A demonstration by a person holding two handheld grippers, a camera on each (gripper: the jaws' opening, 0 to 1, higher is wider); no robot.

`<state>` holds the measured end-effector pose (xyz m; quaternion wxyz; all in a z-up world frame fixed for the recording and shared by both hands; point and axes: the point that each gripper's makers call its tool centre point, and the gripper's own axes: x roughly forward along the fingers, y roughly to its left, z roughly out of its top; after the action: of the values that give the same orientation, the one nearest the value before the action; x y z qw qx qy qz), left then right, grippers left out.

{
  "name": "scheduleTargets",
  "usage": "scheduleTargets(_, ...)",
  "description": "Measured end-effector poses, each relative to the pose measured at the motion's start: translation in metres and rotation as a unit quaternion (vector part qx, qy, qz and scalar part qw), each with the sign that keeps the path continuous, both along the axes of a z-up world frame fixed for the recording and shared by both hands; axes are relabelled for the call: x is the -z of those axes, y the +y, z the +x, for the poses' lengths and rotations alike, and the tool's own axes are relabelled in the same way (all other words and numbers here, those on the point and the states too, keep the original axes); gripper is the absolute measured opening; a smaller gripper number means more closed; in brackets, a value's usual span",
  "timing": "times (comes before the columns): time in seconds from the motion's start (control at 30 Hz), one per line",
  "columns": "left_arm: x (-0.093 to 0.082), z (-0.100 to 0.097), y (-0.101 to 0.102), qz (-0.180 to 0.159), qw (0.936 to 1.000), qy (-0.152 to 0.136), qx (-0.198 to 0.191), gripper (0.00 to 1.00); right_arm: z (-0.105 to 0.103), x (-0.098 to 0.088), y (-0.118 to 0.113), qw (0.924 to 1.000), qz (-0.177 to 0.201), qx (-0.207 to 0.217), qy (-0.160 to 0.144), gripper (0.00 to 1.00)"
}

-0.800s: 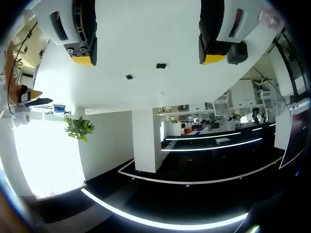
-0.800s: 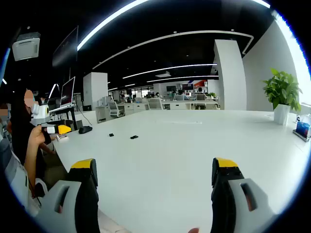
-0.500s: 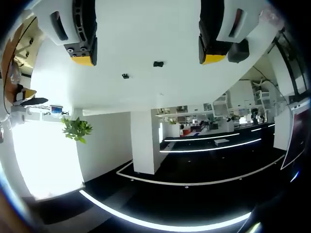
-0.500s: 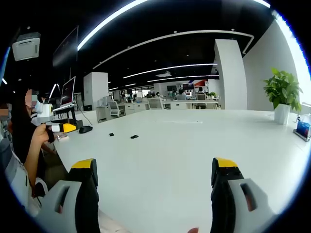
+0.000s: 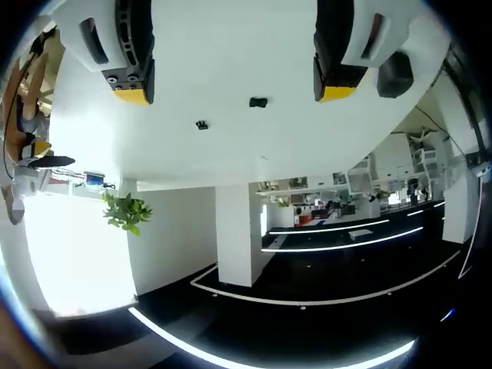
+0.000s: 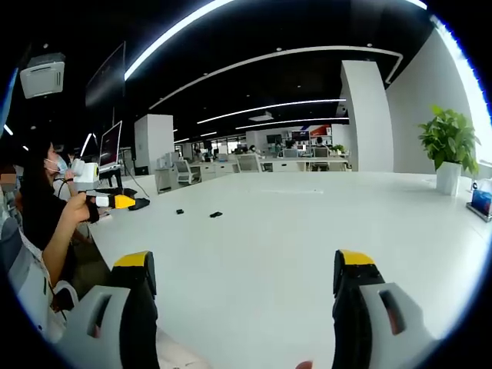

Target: Snap the two parts of the plastic buckle together until the buckle closes and remains connected.

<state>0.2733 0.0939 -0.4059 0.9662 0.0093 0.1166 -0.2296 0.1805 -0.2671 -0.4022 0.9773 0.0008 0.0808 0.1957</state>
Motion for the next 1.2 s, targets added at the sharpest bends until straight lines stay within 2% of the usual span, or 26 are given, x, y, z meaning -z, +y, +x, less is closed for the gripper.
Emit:
scheduleTargets(0.37, 0.015, 0.023, 0.002, 0.011, 0.9997, 0.018, -0.010, 0.86, -0.001, 0.005, 0.003, 1.0000, 0.005, -0.005, 0.005, 0.96)
scheduleTargets(0.87, 0.028, 0.054, 0.000, 0.025, 0.9981, 0.055, 0.009, 0.86, -0.004, 0.005, 0.004, 0.9999, 0.003, -0.009, 0.008, 0.95)
scheduleTargets(1.2, 0.040, 0.063, -0.008, 0.036, 0.9960, 0.076, 0.031, 0.85, -0.003, 0.008, 0.007, 0.9998, 0.009, -0.015, 0.013, 0.95)
